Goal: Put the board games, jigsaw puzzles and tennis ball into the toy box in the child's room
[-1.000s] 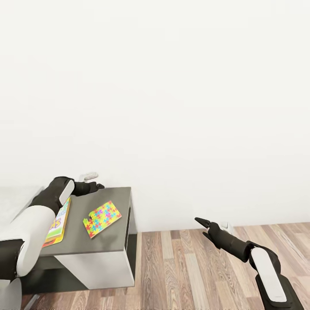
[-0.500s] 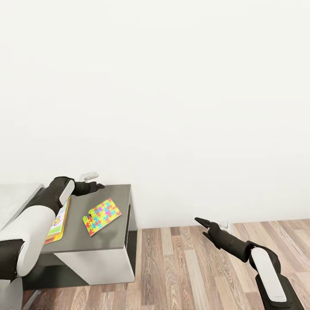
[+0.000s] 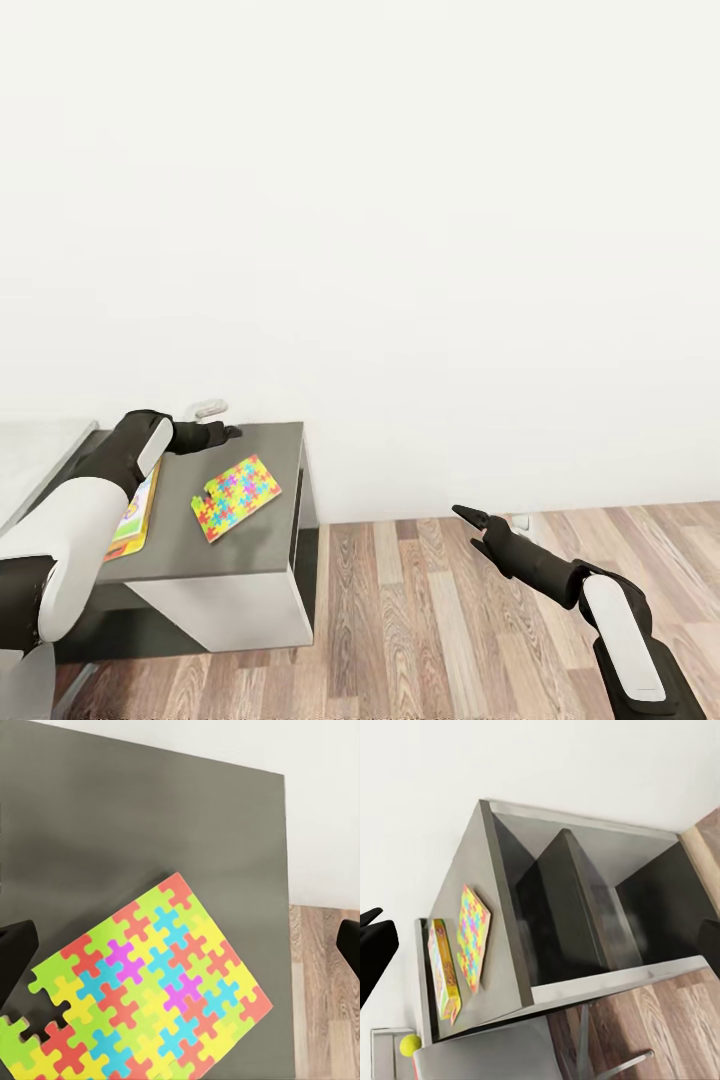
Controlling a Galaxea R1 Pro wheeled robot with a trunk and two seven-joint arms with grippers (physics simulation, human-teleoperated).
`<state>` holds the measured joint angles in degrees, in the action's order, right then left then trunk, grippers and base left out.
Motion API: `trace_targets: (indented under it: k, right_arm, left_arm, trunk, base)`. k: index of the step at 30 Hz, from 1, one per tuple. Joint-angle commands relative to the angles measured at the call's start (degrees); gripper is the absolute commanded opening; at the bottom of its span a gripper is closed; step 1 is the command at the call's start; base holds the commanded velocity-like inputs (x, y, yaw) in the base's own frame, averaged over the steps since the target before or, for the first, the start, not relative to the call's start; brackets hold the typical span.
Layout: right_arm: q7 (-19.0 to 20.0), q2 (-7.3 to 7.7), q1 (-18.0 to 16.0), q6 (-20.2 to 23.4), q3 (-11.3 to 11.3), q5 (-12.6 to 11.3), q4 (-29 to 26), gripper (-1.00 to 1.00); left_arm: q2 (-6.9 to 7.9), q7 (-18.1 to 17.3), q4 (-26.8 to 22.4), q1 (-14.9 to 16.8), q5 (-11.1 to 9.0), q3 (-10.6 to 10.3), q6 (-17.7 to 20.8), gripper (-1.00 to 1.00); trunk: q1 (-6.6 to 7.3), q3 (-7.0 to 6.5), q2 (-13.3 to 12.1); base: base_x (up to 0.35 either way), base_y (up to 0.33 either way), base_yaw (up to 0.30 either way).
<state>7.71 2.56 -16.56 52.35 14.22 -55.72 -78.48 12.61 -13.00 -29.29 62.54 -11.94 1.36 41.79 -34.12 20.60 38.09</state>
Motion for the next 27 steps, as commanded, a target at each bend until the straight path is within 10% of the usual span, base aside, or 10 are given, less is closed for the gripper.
trace_targets:
  k: [1, 27]
  right_arm:
    - [0.6, -0.01, 0.0, 0.3, 0.1, 0.5, 0.0, 1.00]
    - [0.5, -0.01, 0.0, 0.3, 0.2, 0.5, 0.6, 1.00]
  left_arm:
    - [0.01, -0.1, 0.0, 0.0, -0.1, 0.1, 0.3, 1.00]
    - [-0.13, 5.6, -0.1, 0.0, 0.1, 0.3, -3.0, 1.00]
  trunk:
    - [-0.01, 0.17, 0.1]
    - [-0.01, 2.62, 0.1]
  base:
    - [0.000, 0.000, 0.000]
    - [0.000, 0.000, 0.000]
